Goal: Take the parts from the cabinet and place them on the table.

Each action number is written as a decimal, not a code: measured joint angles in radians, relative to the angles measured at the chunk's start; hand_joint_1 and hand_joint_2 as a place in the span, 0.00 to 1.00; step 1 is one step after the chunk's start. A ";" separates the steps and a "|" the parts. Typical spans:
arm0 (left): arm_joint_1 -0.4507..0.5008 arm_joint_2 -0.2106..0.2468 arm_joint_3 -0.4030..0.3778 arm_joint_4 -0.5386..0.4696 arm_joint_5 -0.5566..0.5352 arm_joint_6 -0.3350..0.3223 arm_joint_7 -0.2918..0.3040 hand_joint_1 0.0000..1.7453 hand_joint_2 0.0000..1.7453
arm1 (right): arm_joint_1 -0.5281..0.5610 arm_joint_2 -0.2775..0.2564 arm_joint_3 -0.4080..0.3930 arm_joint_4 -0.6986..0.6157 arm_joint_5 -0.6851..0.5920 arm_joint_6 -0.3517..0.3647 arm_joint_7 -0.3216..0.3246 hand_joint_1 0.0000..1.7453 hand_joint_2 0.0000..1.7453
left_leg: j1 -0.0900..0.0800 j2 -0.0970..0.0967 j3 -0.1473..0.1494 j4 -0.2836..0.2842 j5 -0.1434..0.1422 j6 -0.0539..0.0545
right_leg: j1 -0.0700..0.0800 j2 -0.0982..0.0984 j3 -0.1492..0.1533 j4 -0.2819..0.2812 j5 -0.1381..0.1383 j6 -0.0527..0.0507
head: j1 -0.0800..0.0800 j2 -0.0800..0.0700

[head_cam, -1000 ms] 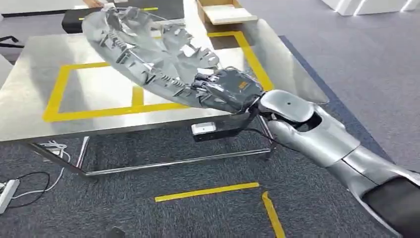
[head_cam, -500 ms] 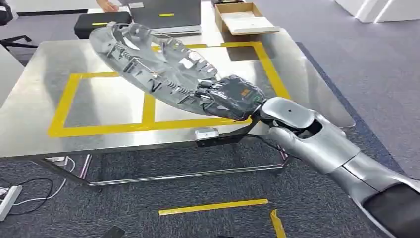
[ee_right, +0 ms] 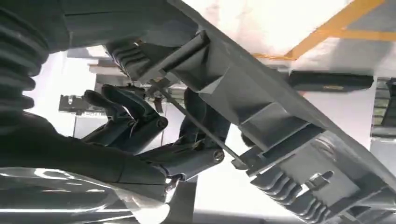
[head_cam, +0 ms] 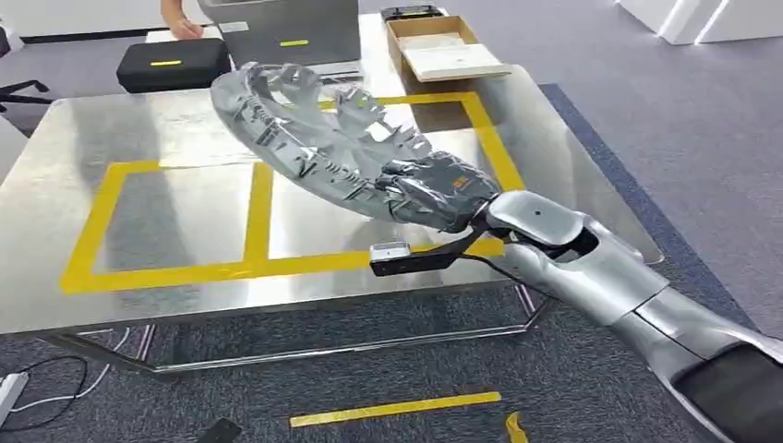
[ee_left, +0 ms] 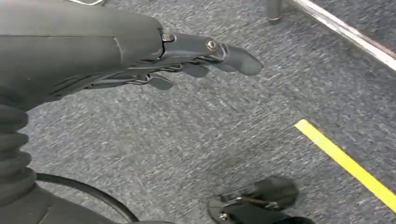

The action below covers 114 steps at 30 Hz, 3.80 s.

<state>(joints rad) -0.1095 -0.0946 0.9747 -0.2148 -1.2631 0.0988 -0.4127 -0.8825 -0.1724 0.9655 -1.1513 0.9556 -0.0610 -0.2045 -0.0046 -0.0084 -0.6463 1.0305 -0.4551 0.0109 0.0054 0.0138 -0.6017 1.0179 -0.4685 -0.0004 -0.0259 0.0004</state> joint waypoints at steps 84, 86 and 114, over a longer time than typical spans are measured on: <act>0.004 -0.015 0.016 0.000 0.054 0.109 0.054 0.00 0.00 | 0.033 0.116 -0.096 0.057 -0.090 -0.052 -0.005 0.00 0.00 | 0.016 0.005 -0.062 0.195 -0.126 -0.034 | -0.006 -0.020 0.045 -0.036 -0.004 -0.015 | 0.023 0.000; 0.004 -0.015 0.016 0.000 0.054 0.109 0.054 0.00 0.00 | 0.035 0.111 -0.105 0.058 -0.096 -0.052 -0.008 0.00 0.00 | 0.020 0.005 -0.064 0.281 -0.139 -0.043 | -0.005 -0.020 0.017 -0.032 0.015 -0.012 | 0.022 0.000; 0.024 -0.016 0.026 0.000 0.065 0.119 0.050 0.00 0.00 | 0.233 0.061 -0.479 0.054 -0.588 -0.022 0.024 0.00 0.00 | 0.015 0.006 -0.075 0.148 -0.098 -0.031 | -0.013 -0.023 0.065 -0.029 -0.029 -0.005 | 0.024 0.000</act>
<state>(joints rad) -0.0855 -0.1106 1.0002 -0.2148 -1.1978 0.2182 -0.3624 -0.6497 -0.1114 0.4863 -1.0975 0.3677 -0.0835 -0.1808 0.0106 -0.0028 -0.7211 1.1790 -0.5528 -0.0203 -0.0079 -0.0087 -0.5372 0.9887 -0.4973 -0.0053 -0.0019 0.0004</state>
